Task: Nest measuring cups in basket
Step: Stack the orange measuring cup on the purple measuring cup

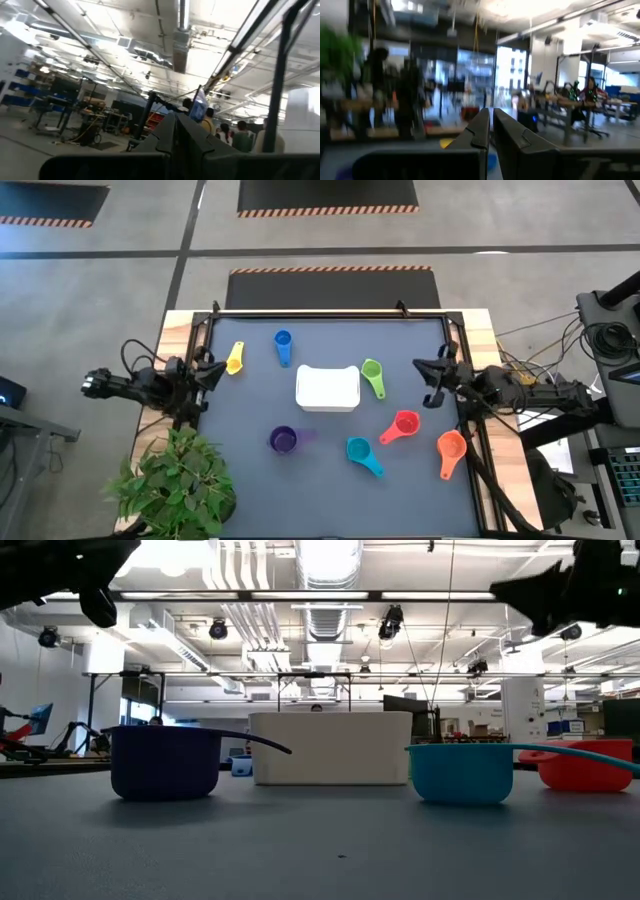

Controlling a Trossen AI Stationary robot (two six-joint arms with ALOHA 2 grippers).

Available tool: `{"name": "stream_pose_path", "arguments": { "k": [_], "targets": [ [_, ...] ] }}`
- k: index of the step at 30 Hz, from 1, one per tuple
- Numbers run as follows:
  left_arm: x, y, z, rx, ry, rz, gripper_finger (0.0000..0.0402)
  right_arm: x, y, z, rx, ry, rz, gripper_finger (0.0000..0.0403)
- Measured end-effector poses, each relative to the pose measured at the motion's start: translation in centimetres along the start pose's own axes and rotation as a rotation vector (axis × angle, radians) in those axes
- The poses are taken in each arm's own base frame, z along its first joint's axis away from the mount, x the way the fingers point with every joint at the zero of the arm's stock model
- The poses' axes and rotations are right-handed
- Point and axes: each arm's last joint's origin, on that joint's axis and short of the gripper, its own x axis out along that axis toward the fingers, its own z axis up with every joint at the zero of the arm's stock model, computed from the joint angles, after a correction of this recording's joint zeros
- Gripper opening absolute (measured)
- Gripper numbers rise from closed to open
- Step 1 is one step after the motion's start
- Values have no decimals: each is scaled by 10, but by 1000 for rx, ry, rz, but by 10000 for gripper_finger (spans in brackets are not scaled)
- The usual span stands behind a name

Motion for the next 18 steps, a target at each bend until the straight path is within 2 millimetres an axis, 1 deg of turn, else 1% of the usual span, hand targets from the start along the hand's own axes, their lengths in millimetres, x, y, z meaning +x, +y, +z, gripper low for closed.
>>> {"name": "stream_pose_path", "arguments": {
  "k": [2,4,8,10,13,18],
  "targets": [
    [0,0,0,2,2,22,0,1,-1,4,27,-29,-10,13],
    [1,1,0,3,-4,41,0,5,-1,6,37,5,-35,13],
    [2,3,3,37,-30,137,0,17,-5,21,126,65,-188,13],
    [5,3,8,80,-15,196,0,28,-4,24,154,143,-253,13],
    [12,0,16,151,53,235,0,45,-1,24,164,283,-299,13],
    [25,-6,38,261,221,310,0,70,-3,35,244,423,-386,13]
  ]
}}
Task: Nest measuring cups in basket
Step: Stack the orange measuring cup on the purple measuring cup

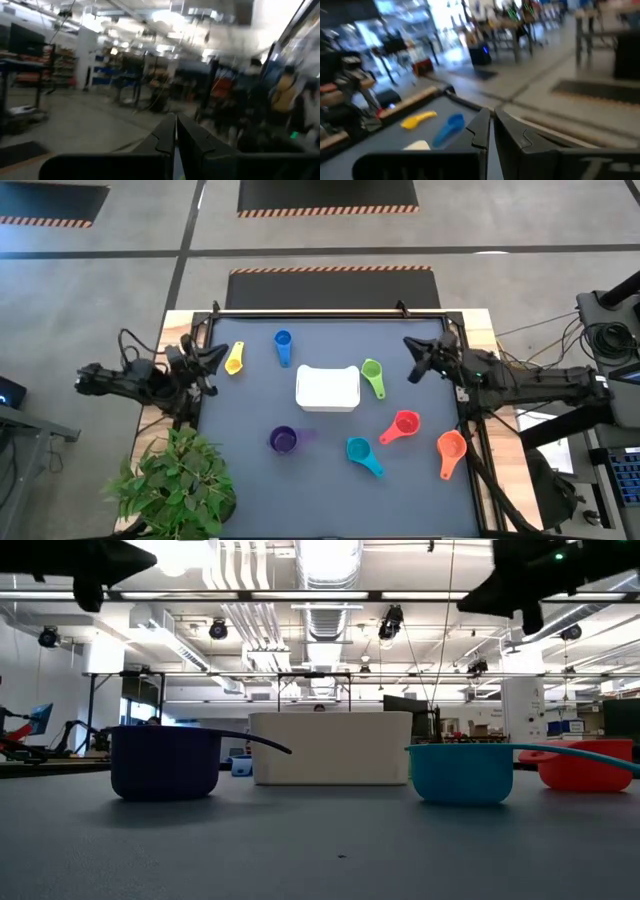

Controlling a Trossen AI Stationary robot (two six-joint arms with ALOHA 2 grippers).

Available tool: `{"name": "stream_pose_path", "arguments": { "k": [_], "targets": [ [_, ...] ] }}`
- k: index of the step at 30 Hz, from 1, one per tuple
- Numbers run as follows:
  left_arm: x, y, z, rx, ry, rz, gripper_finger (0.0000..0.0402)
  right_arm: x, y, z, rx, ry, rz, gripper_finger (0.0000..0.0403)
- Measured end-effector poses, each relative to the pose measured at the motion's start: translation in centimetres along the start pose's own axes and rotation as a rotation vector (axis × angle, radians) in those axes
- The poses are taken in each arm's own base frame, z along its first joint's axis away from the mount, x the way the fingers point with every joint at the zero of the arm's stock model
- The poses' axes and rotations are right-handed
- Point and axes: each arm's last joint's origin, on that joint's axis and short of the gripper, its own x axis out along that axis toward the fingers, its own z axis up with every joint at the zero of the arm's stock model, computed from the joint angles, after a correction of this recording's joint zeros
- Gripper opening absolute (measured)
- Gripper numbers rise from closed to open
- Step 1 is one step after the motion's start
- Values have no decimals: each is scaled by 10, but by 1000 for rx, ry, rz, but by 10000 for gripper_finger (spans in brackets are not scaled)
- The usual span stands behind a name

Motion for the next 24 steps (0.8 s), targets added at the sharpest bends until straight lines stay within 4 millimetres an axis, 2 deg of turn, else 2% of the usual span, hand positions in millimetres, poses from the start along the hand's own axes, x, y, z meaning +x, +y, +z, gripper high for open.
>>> {"name": "stream_pose_path", "arguments": {
  "k": [6,12,16,24],
  "targets": [
    [1,0,23,68,243,14,0,19,4,11,1,178,-112,13],
    [3,-1,26,117,392,39,0,27,9,12,-96,338,-148,13],
    [6,-4,25,131,409,41,0,28,15,16,-101,468,-29,13],
    [9,-7,28,138,416,41,0,27,28,23,38,590,247,13]
  ]
}}
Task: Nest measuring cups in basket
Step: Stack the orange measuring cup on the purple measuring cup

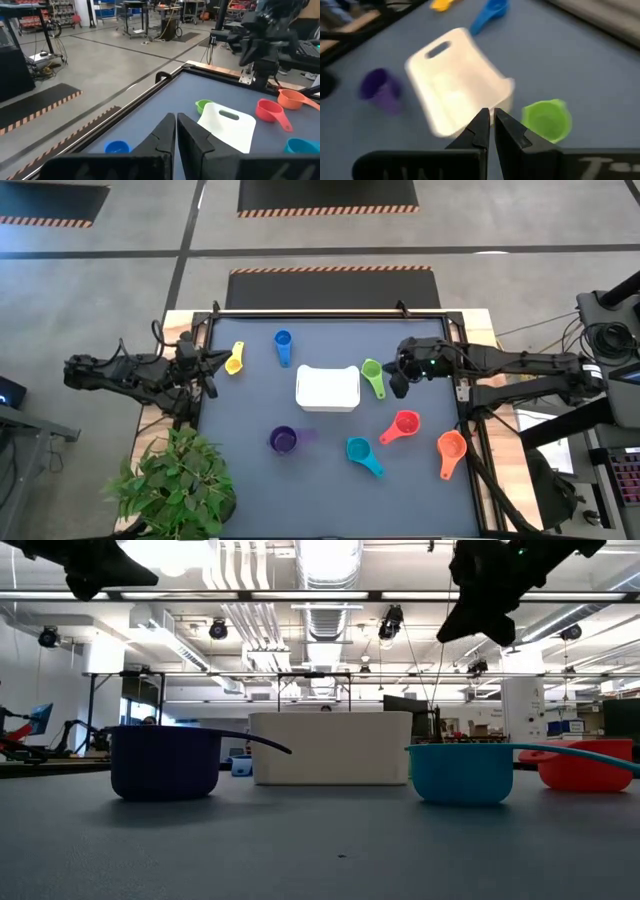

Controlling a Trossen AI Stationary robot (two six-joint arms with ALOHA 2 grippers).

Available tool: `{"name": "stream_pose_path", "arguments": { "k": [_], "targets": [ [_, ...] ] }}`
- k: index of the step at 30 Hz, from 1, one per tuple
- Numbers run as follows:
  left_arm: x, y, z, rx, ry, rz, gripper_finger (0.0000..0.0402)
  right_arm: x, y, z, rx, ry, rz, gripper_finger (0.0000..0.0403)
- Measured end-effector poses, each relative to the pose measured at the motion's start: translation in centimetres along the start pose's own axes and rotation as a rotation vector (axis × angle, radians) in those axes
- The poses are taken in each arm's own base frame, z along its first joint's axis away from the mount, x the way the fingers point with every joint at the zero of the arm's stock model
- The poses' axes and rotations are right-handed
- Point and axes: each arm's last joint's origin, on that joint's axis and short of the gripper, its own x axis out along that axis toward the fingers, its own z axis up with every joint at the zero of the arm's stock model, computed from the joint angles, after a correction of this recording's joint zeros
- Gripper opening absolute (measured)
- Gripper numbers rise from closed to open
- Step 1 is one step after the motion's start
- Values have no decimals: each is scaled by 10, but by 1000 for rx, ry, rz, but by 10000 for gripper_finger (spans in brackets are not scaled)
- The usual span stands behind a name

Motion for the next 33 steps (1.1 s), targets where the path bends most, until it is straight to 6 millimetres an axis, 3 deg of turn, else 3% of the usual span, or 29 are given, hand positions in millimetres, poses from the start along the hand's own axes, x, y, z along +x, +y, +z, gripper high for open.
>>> {"name": "stream_pose_path", "arguments": {
  "k": [9,15,19,25,33],
  "targets": [
    [0,0,0,24,2,0,0,2,19,-14,-22,127,155,13],
    [1,-1,0,24,2,0,0,-4,31,-34,284,344,184,13],
    [1,-1,0,23,0,0,0,-3,44,-46,356,424,162,13],
    [1,-1,0,26,-1,0,0,-2,58,-54,417,499,87,13],
    [1,-1,0,26,-1,1,0,-17,79,-69,609,912,-259,13]
  ]
}}
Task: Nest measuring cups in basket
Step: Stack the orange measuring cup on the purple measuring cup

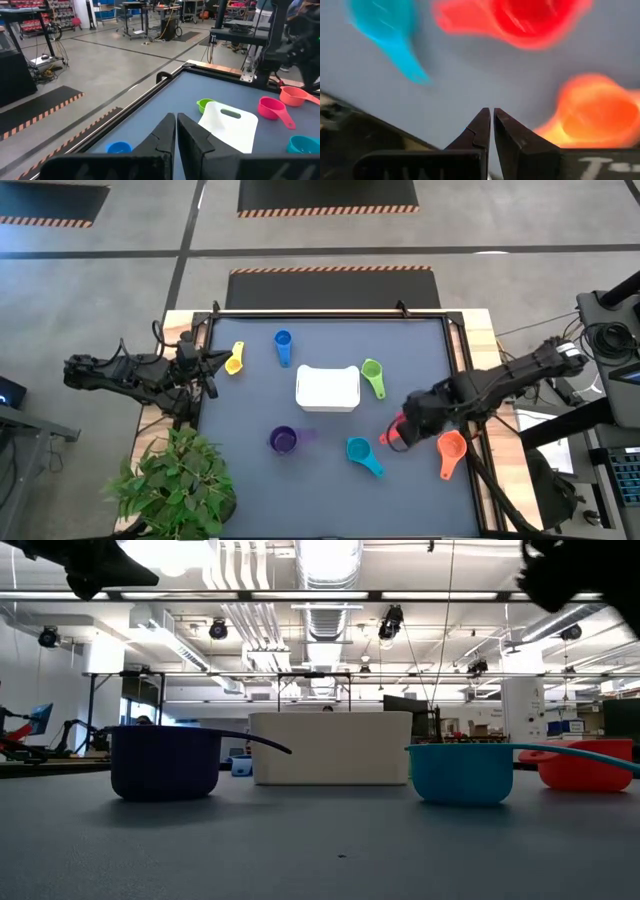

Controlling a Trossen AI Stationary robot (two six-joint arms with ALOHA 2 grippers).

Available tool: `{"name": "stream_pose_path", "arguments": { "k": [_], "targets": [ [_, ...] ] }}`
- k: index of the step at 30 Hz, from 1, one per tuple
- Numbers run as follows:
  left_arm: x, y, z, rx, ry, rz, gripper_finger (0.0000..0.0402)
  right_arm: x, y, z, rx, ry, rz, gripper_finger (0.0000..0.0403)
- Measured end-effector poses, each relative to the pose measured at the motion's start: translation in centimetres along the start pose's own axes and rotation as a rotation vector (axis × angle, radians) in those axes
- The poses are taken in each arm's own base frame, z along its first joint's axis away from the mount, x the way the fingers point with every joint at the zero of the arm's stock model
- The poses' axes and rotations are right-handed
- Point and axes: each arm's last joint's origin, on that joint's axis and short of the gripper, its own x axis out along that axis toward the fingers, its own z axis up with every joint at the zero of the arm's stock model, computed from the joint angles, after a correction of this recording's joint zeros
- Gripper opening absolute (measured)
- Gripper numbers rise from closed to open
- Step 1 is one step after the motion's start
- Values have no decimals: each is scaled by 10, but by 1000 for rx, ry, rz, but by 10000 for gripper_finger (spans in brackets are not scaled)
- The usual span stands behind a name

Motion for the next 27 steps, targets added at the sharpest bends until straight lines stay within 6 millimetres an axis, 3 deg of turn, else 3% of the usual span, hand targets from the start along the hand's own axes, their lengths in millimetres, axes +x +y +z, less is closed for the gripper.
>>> {"name": "stream_pose_path", "arguments": {
  "k": [8,15,23,27],
  "targets": [
    [0,0,0,16,1,0,0,30,-2,-28,57,112,-171,13],
    [0,0,0,27,1,0,0,45,-25,-56,132,114,-178,13],
    [0,0,0,27,1,0,0,42,-46,-70,182,-4,-109,14],
    [0,0,1,20,-6,-1,0,39,-47,-72,203,13,-100,38]
  ]
}}
